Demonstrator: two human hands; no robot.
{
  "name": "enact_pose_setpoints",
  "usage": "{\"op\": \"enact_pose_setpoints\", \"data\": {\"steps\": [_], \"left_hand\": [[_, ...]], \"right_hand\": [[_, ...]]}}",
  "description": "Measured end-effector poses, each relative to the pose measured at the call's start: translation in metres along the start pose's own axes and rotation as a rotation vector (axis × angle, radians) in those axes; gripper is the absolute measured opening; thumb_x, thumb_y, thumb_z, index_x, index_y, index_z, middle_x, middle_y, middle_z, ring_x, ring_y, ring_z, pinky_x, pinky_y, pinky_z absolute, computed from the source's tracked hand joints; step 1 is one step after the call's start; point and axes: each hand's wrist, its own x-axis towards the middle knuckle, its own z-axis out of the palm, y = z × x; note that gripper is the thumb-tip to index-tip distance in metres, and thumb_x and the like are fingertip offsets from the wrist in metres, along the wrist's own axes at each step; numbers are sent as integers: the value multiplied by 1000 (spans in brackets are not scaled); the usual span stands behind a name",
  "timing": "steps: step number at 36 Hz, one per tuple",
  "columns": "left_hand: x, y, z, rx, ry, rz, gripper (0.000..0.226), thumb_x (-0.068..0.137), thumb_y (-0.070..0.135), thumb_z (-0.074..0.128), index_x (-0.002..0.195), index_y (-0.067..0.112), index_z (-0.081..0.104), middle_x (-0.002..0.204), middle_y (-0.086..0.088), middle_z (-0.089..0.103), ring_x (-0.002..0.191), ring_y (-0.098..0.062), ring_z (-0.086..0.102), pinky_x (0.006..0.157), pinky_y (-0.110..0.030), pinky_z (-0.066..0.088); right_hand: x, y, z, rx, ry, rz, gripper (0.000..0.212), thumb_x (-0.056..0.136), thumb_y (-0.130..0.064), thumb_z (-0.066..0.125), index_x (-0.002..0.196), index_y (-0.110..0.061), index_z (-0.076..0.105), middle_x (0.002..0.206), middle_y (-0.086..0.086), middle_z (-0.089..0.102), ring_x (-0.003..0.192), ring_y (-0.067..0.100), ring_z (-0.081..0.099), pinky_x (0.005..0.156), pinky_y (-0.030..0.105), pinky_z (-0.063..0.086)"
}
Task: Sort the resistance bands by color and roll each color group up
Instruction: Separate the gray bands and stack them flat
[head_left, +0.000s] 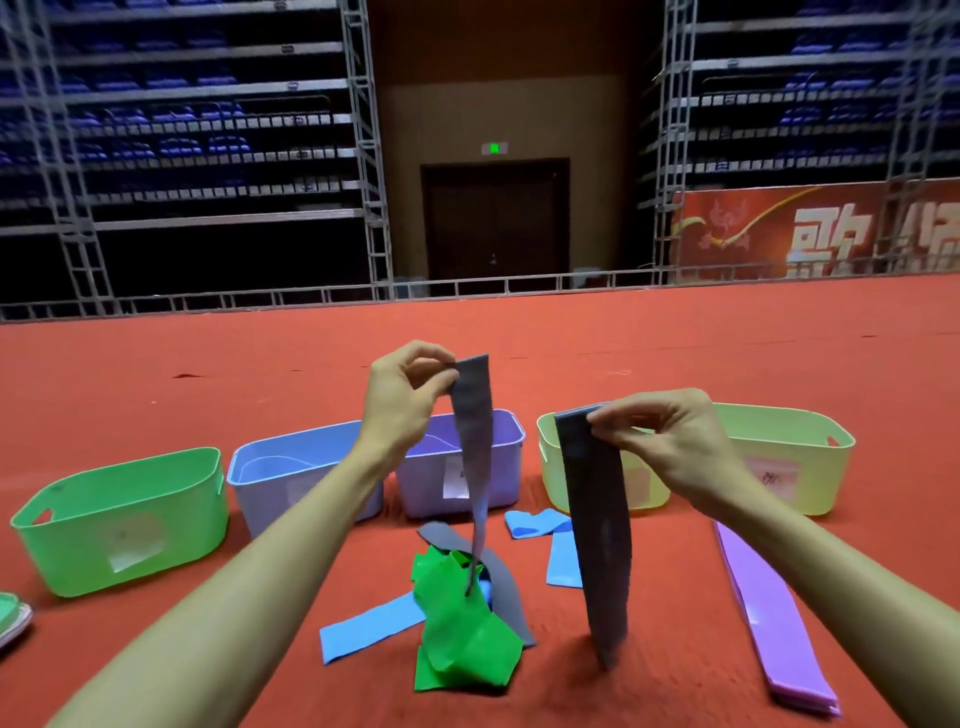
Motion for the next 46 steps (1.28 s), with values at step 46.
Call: {"op": "enact_pose_setpoints", "data": {"steps": [46], "left_hand": [[-60,34,74,-274,-310,-78,24,88,-12,58,89,11,67,86,-5,71,81,-9,68,75,-21,54]], "right_hand": [[-12,-2,-9,-73,74,46,26,75,10,72,74,-16,73,72,-1,73,73,15,71,76,38,59]]}}
